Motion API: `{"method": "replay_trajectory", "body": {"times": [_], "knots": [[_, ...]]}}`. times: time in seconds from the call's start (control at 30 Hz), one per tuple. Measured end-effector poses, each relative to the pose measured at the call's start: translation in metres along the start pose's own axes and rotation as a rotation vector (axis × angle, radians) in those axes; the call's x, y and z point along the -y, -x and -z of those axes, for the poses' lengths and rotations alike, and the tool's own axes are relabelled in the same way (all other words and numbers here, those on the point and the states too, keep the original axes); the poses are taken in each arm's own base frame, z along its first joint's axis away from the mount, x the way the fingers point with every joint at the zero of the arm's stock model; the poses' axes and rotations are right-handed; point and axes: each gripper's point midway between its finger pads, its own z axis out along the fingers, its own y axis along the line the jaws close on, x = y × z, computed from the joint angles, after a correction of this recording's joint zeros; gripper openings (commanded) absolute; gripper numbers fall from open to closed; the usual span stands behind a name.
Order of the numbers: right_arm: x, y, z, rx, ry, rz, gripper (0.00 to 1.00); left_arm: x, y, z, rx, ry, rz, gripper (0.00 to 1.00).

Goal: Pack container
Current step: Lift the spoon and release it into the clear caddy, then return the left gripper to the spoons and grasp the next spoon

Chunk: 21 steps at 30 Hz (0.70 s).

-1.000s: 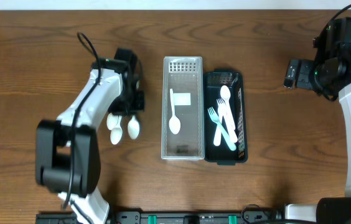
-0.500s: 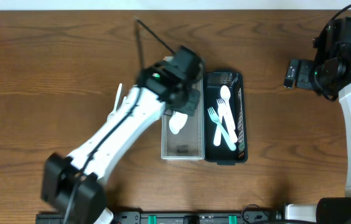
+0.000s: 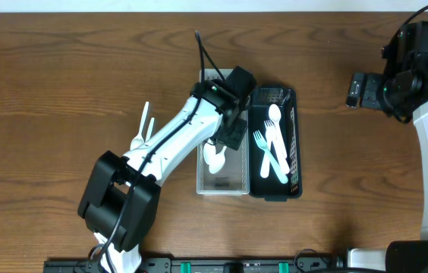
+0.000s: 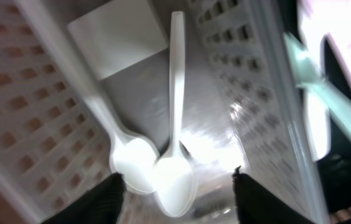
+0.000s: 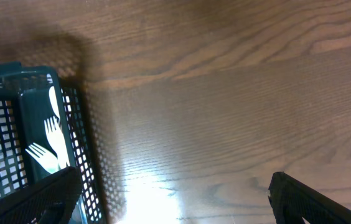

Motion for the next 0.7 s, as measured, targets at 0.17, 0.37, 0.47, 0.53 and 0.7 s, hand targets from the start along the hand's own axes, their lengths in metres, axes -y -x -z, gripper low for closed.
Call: {"method": "replay_trajectory", "body": {"times": [0.17, 0.37, 0.47, 0.53, 0.7], "knots": [[0.000, -0.002, 0.000, -0.006, -0.001, 0.000, 0.99, -0.034, 0.007, 0.032, 0.037, 0.037, 0.035, 0.78], [0.000, -0.002, 0.000, -0.007, -0.001, 0.000, 0.99, -0.142, 0.019, 0.108, 0.237, 0.104, 0.224, 0.82], [0.000, -0.002, 0.000, -0.007, -0.001, 0.000, 0.99, -0.205, 0.006, 0.124, 0.267, 0.169, 0.327, 0.82], [0.000, -0.002, 0.000, -0.007, -0.001, 0.000, 0.99, -0.242, -0.006, 0.119, 0.245, 0.199, 0.383, 0.82], [0.000, -0.002, 0.000, -0.008, -0.001, 0.000, 0.99, -0.284, -0.018, 0.087, 0.169, 0.213, 0.438, 0.82]]}}
